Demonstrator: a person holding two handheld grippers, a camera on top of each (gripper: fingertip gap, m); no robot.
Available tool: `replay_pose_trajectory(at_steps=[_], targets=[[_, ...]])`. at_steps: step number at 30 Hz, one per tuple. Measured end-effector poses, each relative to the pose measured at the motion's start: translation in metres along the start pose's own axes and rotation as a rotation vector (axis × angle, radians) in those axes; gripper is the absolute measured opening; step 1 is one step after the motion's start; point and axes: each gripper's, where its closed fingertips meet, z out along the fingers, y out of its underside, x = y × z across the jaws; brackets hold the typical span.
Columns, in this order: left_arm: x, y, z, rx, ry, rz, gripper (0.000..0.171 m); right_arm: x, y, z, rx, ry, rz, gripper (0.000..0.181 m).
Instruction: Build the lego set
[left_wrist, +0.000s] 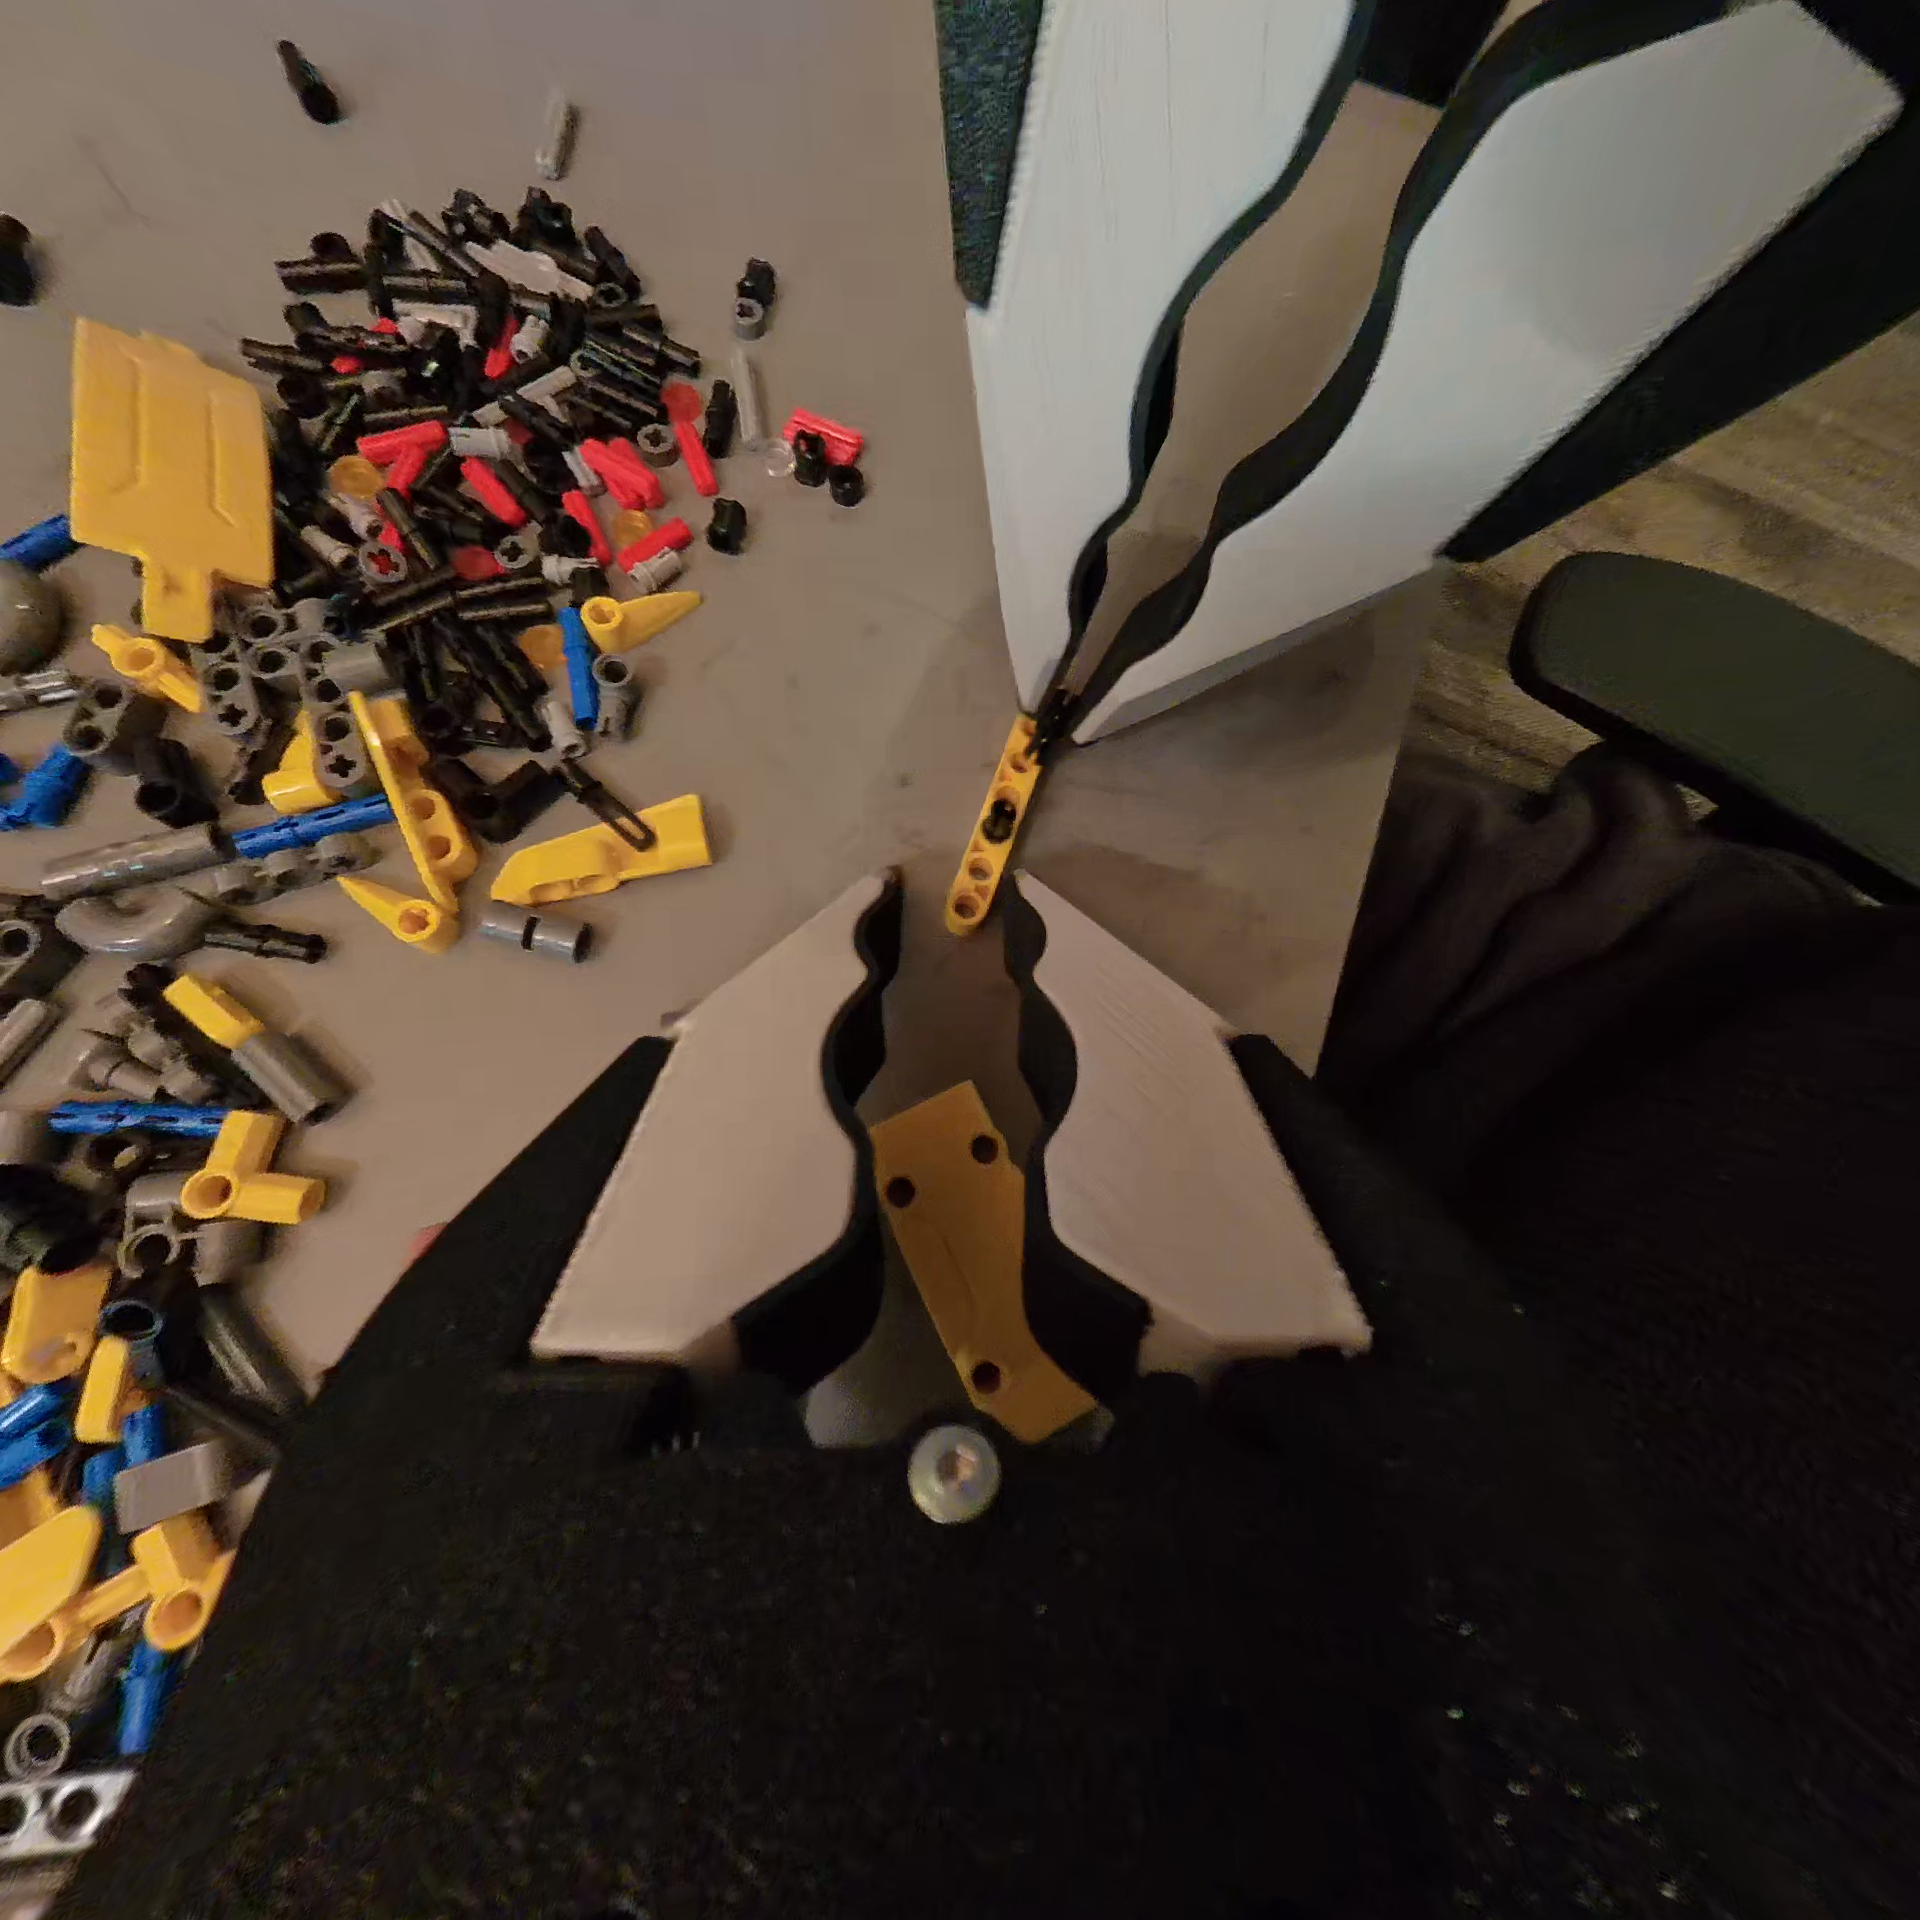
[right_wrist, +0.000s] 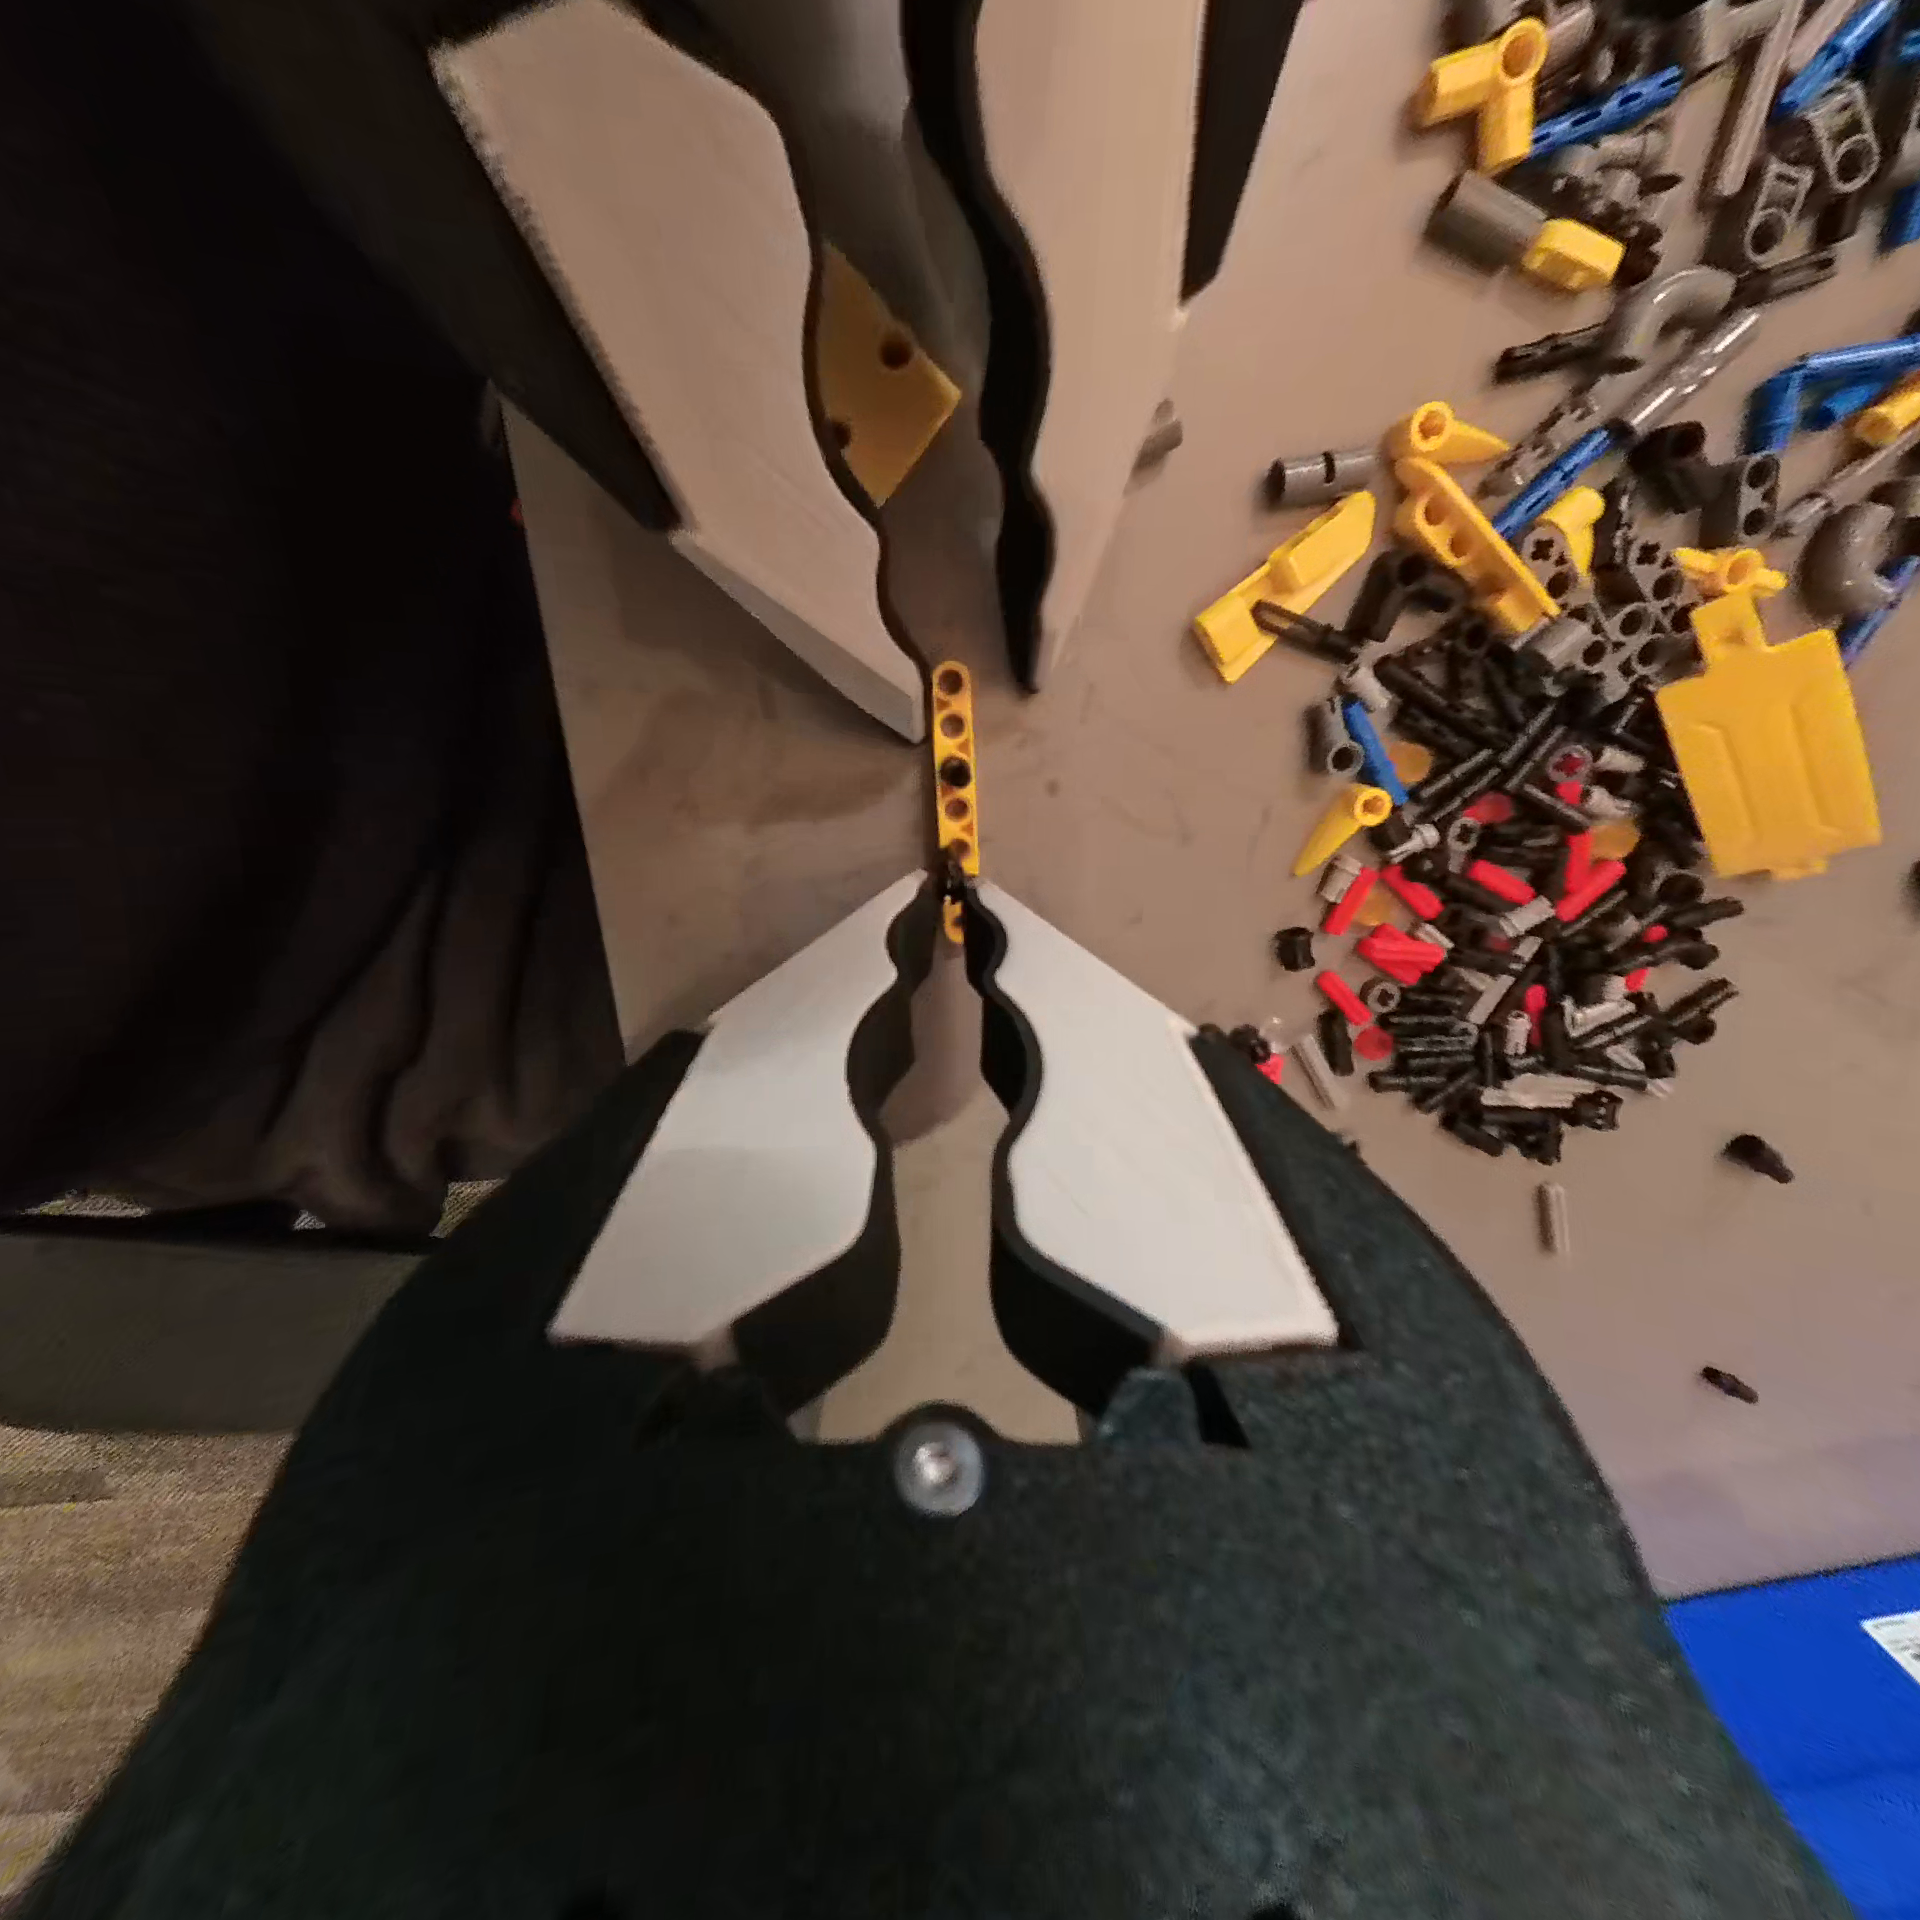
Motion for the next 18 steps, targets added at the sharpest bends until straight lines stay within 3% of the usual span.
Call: replay_pose_trajectory(at_steps=[4, 18], targets=[[0.0026, -0.0003, -0.0002, 0.003, 0.027, -0.007, 0.01, 0.0016, 0.0012, 0.003, -0.025, -0.013, 0.005, 0.004], [0.0034, 0.0003, -0.0001, 0.002, 0.091, -0.075, 0.008, 0.0038, -0.0004, 0.0041, -0.066, -0.104, 0.049, 0.003]])
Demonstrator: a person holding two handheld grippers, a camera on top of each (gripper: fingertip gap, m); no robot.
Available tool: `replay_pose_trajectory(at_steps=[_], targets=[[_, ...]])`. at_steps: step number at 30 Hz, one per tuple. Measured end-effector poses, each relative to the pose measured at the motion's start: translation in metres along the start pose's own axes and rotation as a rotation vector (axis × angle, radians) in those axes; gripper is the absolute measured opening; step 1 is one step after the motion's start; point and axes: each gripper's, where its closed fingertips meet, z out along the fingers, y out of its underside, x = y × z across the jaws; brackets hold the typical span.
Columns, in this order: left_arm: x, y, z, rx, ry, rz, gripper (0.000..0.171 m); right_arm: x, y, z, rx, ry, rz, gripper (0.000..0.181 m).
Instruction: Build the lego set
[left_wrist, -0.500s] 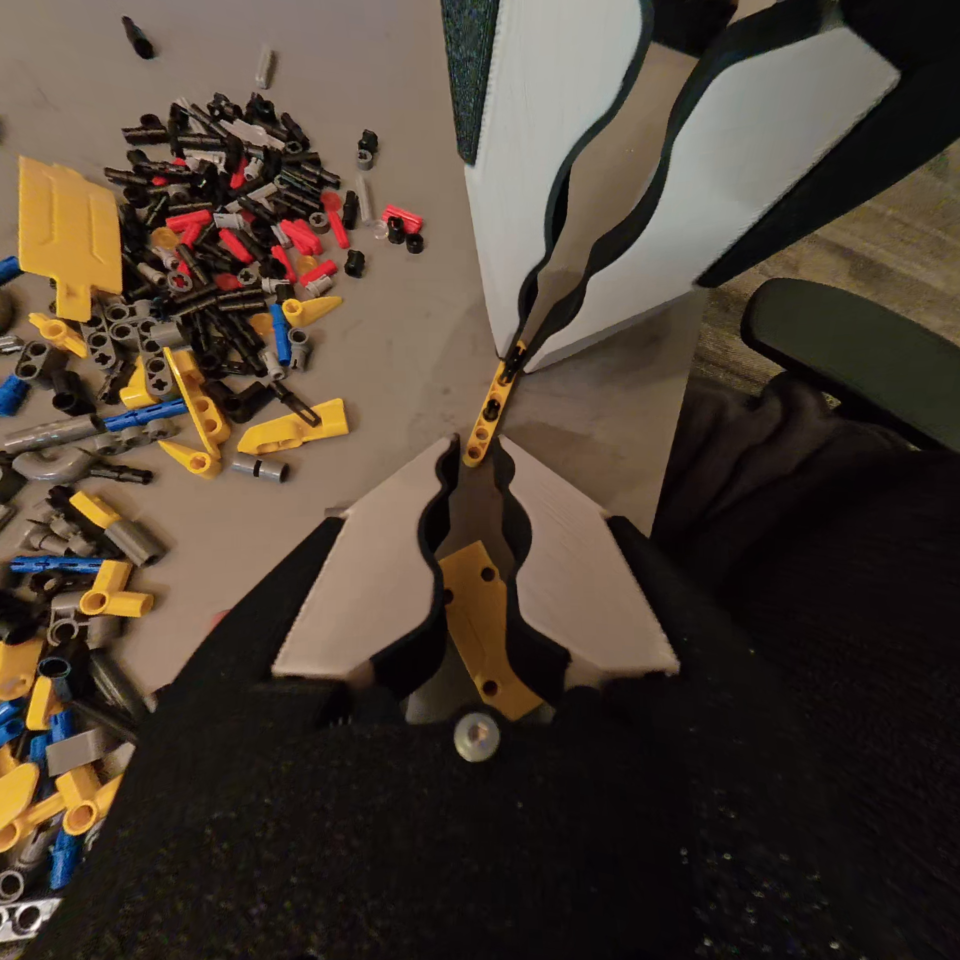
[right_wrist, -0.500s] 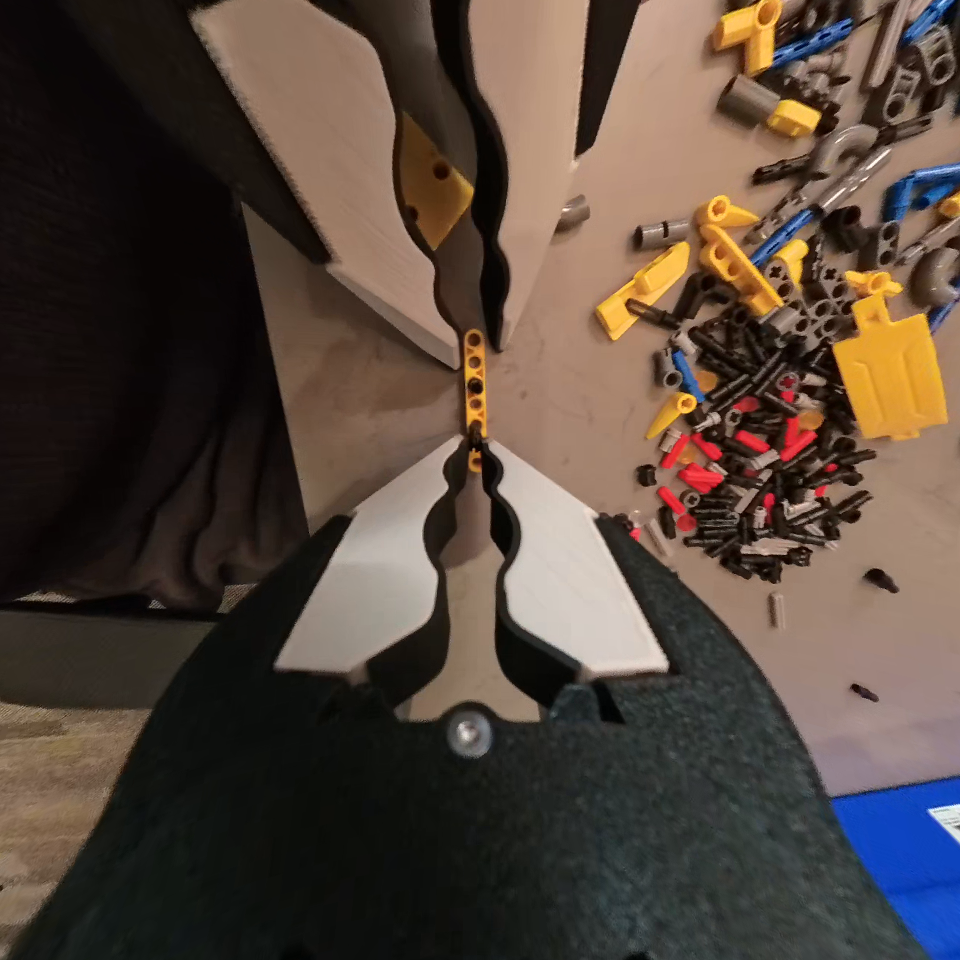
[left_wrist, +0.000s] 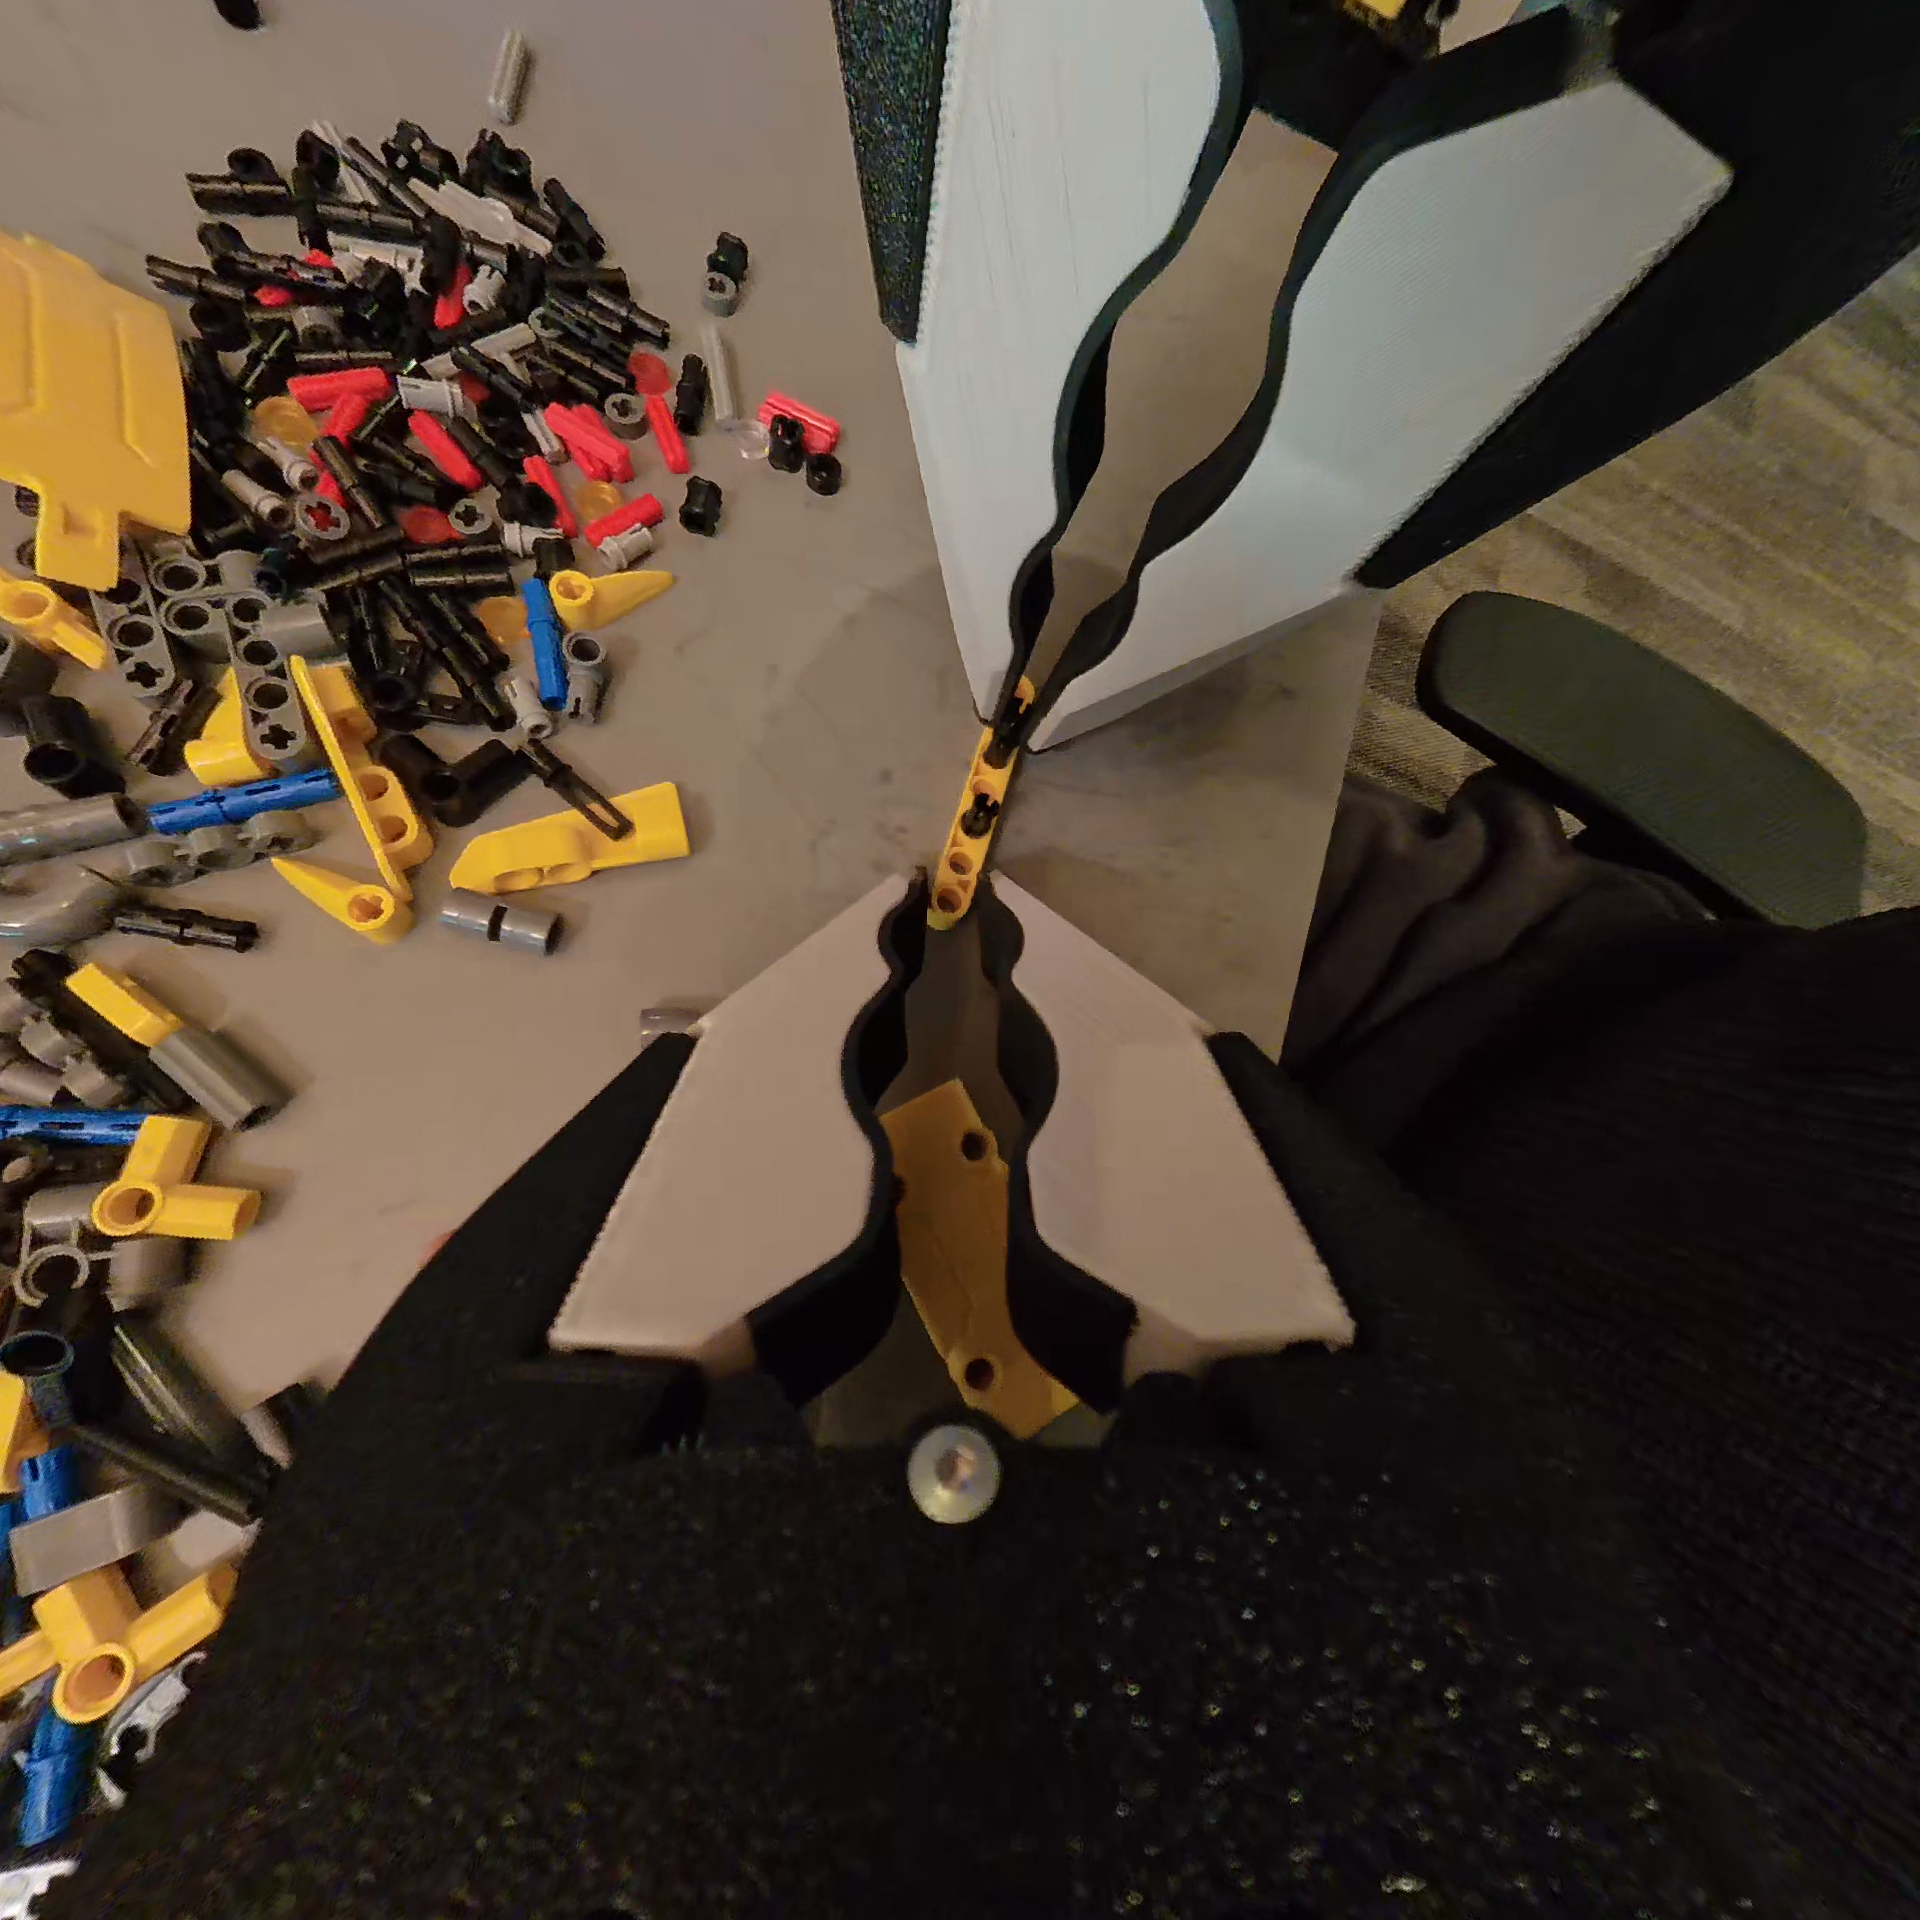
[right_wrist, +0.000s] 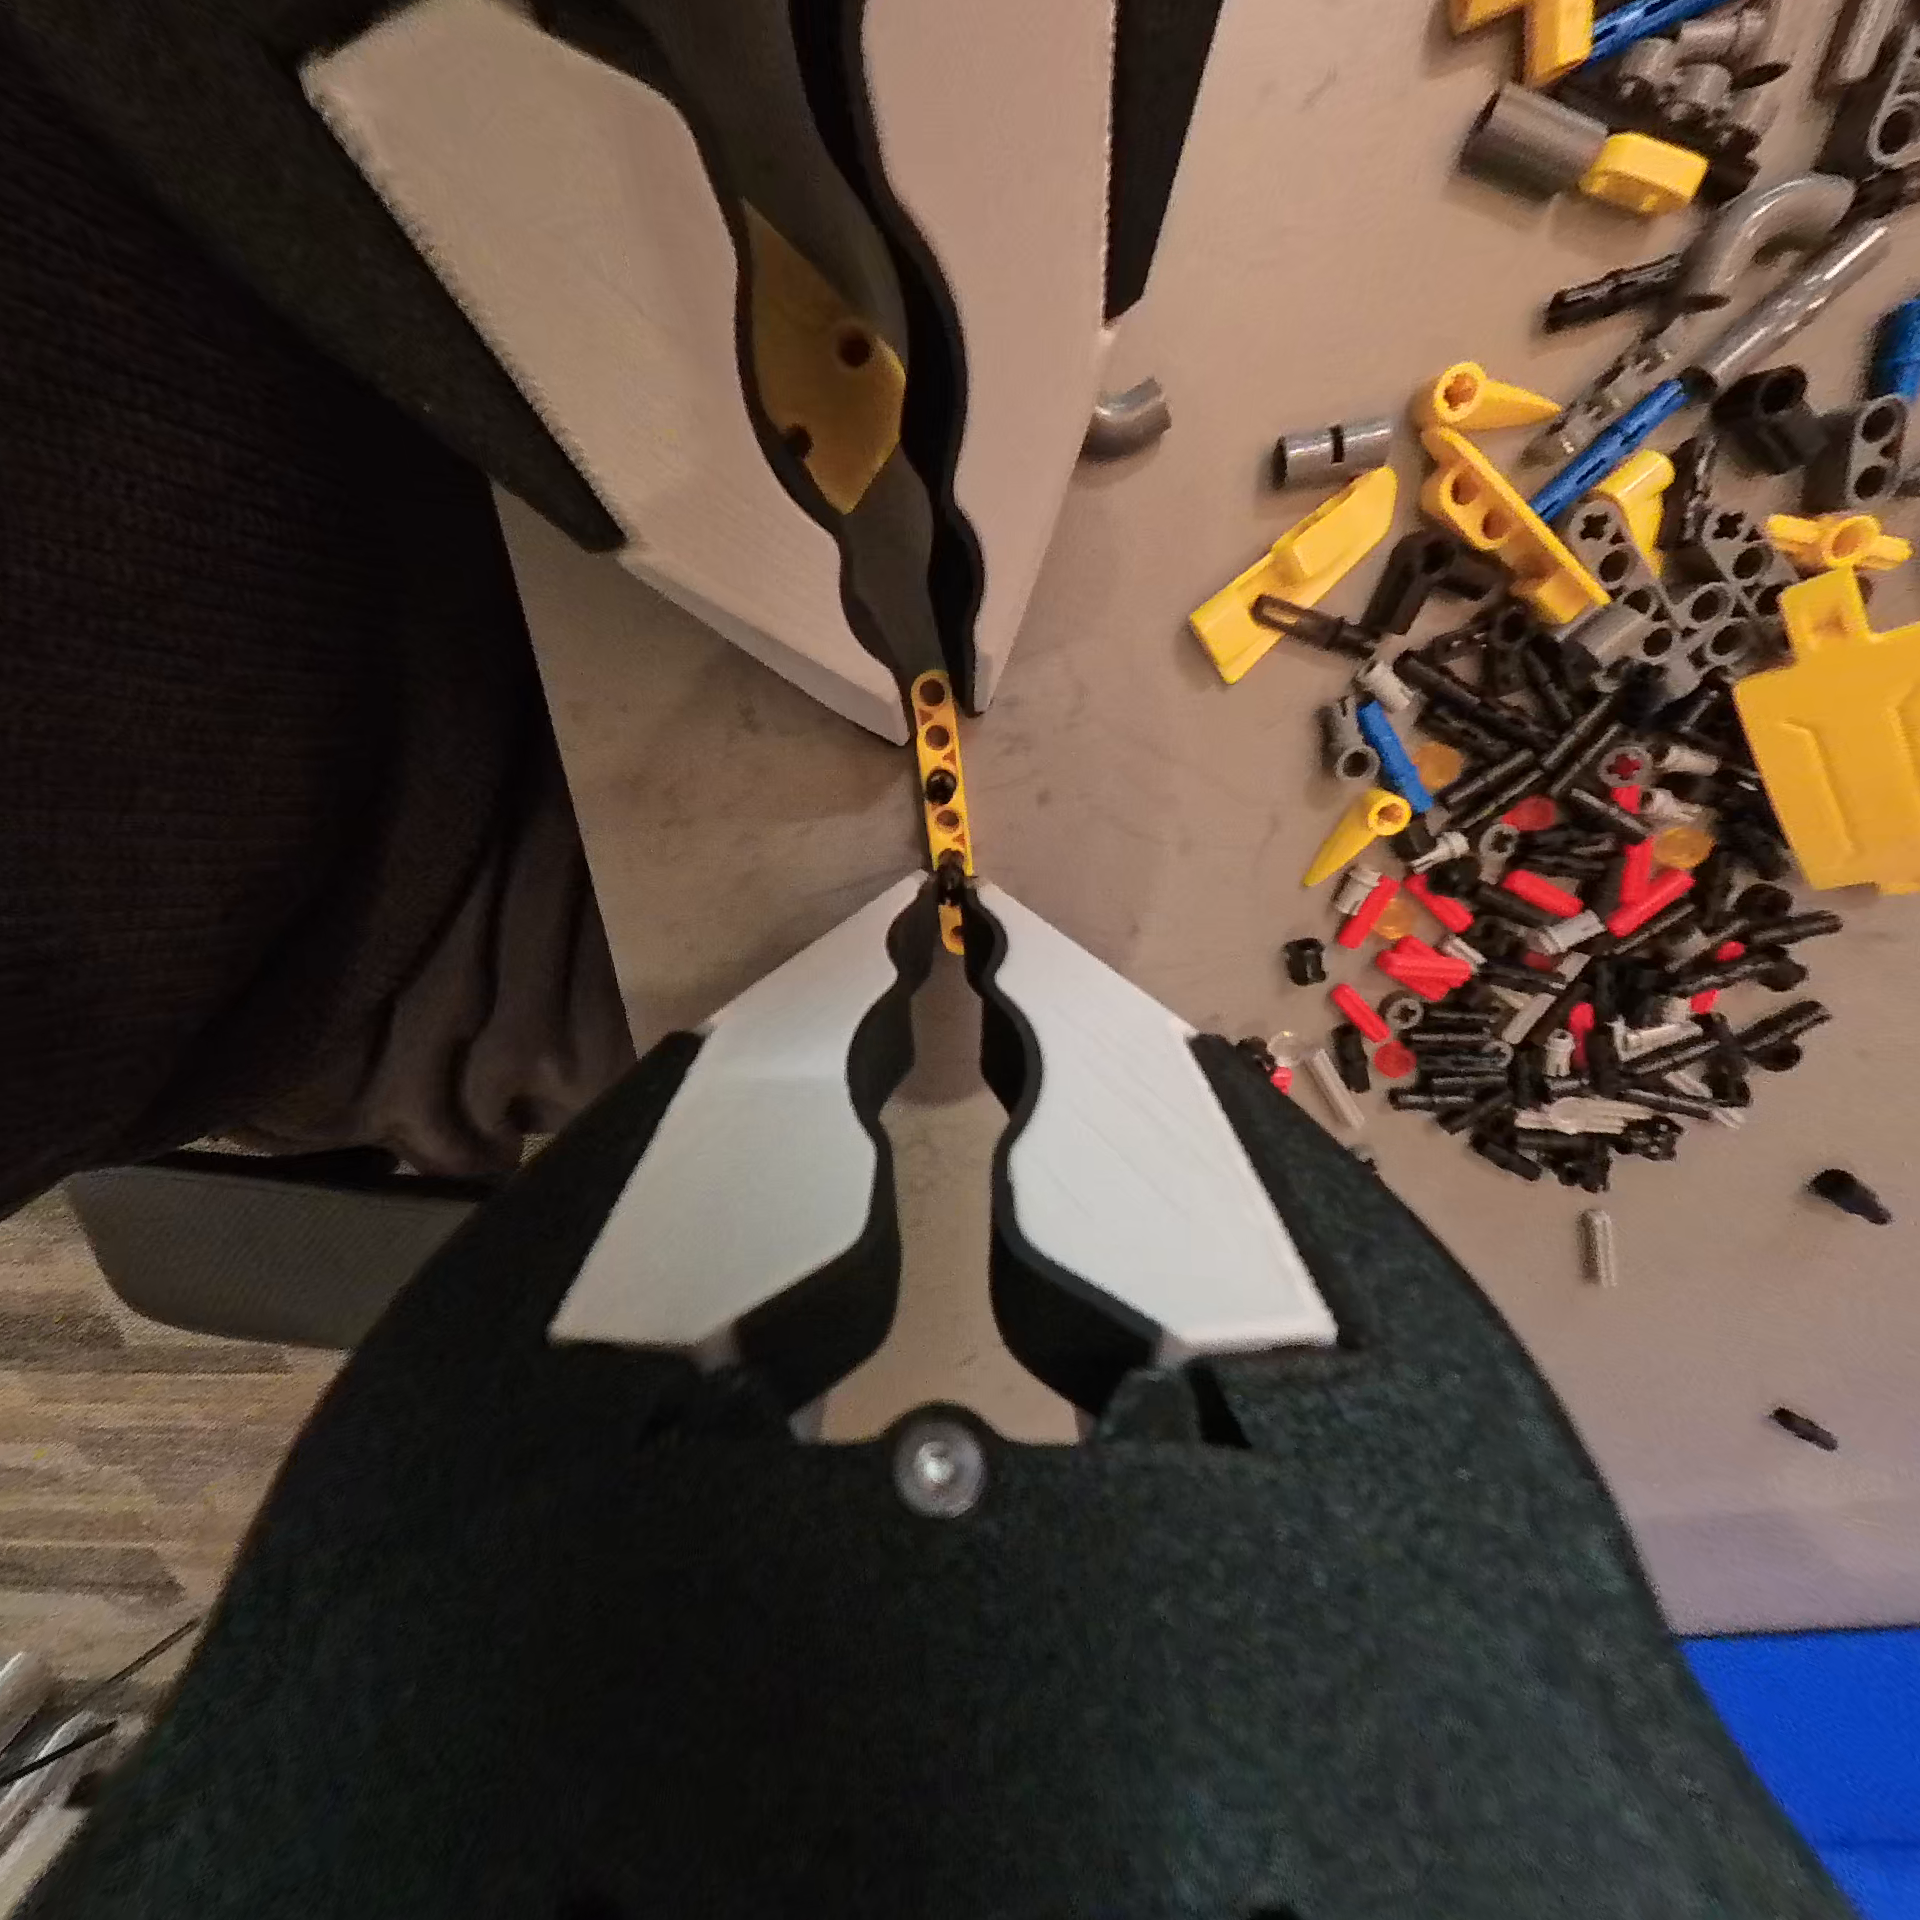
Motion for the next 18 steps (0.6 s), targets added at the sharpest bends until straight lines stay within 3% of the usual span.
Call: replay_pose_trajectory(at_steps=[18], targets=[[-0.0001, 0.0004, -0.0015, 0.007, 0.07, -0.101, 0.009, 0.0006, -0.0011, 0.0007, -0.055, -0.057, 0.097, 0.003]])
